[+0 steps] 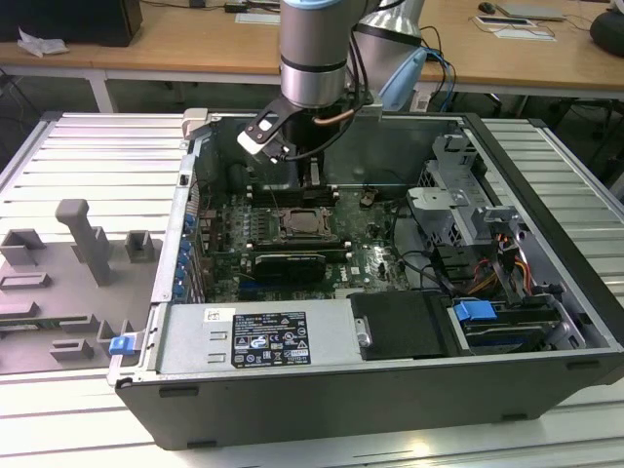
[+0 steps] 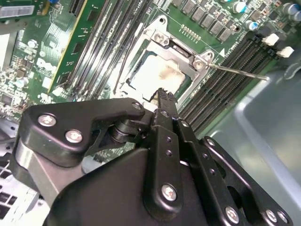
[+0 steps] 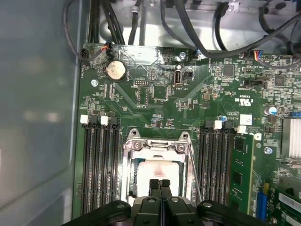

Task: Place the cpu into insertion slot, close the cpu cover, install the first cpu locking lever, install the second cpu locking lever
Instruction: 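Install the first cpu locking lever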

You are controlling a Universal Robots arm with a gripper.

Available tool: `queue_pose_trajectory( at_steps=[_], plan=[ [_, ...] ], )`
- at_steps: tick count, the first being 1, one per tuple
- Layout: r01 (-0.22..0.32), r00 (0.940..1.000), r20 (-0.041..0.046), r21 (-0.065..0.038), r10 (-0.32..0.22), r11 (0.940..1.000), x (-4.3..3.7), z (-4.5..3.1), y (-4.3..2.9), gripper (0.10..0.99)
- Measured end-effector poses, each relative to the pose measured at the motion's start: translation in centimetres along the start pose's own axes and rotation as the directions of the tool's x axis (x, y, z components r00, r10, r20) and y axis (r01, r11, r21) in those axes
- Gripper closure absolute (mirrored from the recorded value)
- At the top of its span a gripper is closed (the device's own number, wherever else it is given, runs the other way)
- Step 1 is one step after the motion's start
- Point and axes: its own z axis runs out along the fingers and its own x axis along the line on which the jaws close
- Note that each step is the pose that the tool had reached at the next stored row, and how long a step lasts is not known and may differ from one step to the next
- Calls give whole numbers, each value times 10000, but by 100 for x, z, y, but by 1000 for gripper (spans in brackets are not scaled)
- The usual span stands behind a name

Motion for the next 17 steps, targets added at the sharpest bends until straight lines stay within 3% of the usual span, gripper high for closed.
queue_pose_trajectory(
  at_steps=[2,5,7,10,14,17],
  plan=[
    [0,10000,6,0,0,10000,0,-141,4,980],
    [1,10000,13,1,-1,10000,-1,-241,7,980],
    [114,9999,6,-2,-114,9999,0,-240,7,980],
    [802,9968,-11,-2,-802,9968,0,-241,7,980],
    [1597,9872,-35,-6,-1597,9872,0,-241,7,980],
    [2173,9761,-52,-10,-2173,9761,0,-241,7,980]
  ],
)
